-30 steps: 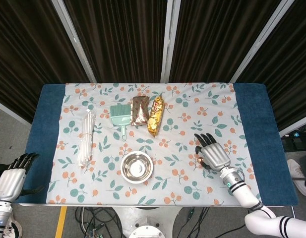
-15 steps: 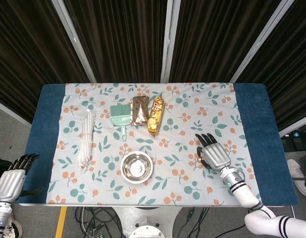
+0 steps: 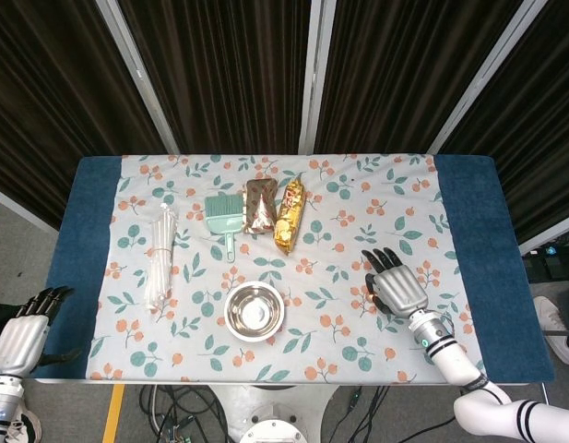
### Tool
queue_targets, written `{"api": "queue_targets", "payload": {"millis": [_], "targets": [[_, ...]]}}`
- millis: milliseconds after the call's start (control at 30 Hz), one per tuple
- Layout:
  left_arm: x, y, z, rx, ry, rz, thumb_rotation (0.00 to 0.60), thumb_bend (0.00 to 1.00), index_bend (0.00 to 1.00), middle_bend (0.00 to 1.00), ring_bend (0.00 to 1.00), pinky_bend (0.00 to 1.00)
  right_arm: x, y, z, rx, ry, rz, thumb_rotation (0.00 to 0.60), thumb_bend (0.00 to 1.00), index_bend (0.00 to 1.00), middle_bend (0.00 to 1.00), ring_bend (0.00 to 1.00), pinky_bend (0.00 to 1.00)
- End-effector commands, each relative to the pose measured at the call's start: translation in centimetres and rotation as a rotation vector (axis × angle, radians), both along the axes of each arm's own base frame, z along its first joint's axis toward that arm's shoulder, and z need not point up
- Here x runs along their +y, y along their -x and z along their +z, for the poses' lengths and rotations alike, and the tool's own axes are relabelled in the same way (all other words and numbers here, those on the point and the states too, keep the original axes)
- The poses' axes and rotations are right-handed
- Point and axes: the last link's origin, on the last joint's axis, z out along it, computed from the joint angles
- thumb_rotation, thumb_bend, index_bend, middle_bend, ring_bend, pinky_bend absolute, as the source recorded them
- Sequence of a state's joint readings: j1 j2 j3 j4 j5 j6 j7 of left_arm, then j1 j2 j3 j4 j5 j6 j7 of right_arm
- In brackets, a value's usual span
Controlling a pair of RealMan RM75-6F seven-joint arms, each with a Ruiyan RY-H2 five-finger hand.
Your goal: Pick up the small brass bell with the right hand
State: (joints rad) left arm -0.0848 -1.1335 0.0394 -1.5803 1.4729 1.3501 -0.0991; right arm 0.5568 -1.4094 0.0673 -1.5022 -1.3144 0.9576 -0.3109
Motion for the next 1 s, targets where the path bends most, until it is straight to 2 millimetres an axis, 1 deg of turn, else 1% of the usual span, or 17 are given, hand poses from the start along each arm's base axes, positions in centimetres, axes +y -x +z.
{"api": "queue_targets", "payload": {"millis": [33,433,733,867,1000], "targets": [[0.0,0.0,0.0,-0.002,0.001,0.002,0.600,0.01,0.10,0.07,0.04,0.12,0.0,0.0,0.0,0.000,0.001,-0.001,0.600,0.30,0.56,0.09,0.00,0.00],[0.0,0.0,-0.1,-0.003,0.007,0.003,0.600,0.01,0.10,0.07,0.04,0.12,-0.1,0.0,0.1,0.004,0.007,-0.002,0.600,0.32,0.58,0.11,0.00,0.00],[-0.1,0.1,0.0,-0.016,0.006,0.006,0.600,0.01,0.10,0.07,0.04,0.12,-0.1,0.0,0.2,-0.005,0.027,0.005,0.600,0.38,0.65,0.13,0.00,0.00],[-0.1,0.0,0.0,-0.020,0.006,0.004,0.600,0.01,0.10,0.07,0.04,0.12,-0.1,-0.1,0.5,-0.012,0.038,0.010,0.600,0.39,0.67,0.13,0.00,0.00],[0.0,0.0,0.0,-0.024,0.005,0.002,0.600,0.01,0.10,0.07,0.04,0.12,-0.2,0.0,1.4,-0.019,0.062,0.015,0.600,0.40,0.68,0.13,0.00,0.00]]}}
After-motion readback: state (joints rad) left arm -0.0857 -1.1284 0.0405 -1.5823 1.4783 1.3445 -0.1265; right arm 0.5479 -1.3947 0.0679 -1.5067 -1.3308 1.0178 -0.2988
